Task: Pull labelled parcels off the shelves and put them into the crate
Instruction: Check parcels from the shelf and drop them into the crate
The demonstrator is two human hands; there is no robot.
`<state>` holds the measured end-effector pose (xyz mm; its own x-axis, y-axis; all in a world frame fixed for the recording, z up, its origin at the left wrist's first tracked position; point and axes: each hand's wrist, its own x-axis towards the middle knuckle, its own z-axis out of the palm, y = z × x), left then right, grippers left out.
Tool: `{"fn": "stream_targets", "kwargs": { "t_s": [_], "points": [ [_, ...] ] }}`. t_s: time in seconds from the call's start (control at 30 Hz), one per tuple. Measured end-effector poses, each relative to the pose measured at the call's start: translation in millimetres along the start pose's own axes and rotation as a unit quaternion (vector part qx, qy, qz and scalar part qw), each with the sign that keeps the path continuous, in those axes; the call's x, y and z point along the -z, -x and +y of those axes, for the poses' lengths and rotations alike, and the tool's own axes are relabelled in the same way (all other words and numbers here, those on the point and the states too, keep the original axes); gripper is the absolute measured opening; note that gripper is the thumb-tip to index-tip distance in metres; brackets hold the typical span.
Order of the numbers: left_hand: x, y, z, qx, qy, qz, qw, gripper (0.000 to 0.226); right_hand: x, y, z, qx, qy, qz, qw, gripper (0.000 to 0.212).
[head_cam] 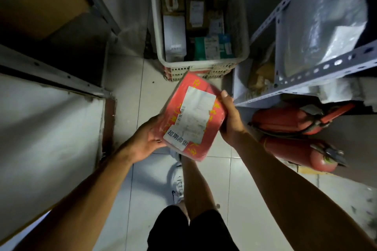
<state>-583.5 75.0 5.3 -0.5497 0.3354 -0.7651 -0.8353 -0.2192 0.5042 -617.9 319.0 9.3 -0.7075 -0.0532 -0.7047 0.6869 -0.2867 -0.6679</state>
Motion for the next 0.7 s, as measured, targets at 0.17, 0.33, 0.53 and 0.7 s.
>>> {"fn": "stream_targets", "kwargs": {
  "t_s": [0.17, 0.33, 0.53, 0.7],
  "points": [
    [-8, -21, 30, 0.041, 0.046, 0.025, 0.998, 0.104, 9, -31, -19, -0.107, 0.009, -0.026, 0.994, 0.071],
    [-20, -52, 67, 0.067, 0.038, 0.011, 0.997, 0.096, 18, -61, -46, -0.121, -0.016, -0.090, 0.988, 0.082],
    [-21, -89, 103, 0.091, 0.020, -0.025, 0.995, 0.103, 23, -106, -76, -0.132, -0.009, -0.063, 0.989, 0.093],
    [-7, -116, 123, 0.099, -0.074, -0.035, 0.992, 0.106, 28, -140, -92, -0.106, 0.004, -0.057, 0.993, 0.089]
  ]
}}
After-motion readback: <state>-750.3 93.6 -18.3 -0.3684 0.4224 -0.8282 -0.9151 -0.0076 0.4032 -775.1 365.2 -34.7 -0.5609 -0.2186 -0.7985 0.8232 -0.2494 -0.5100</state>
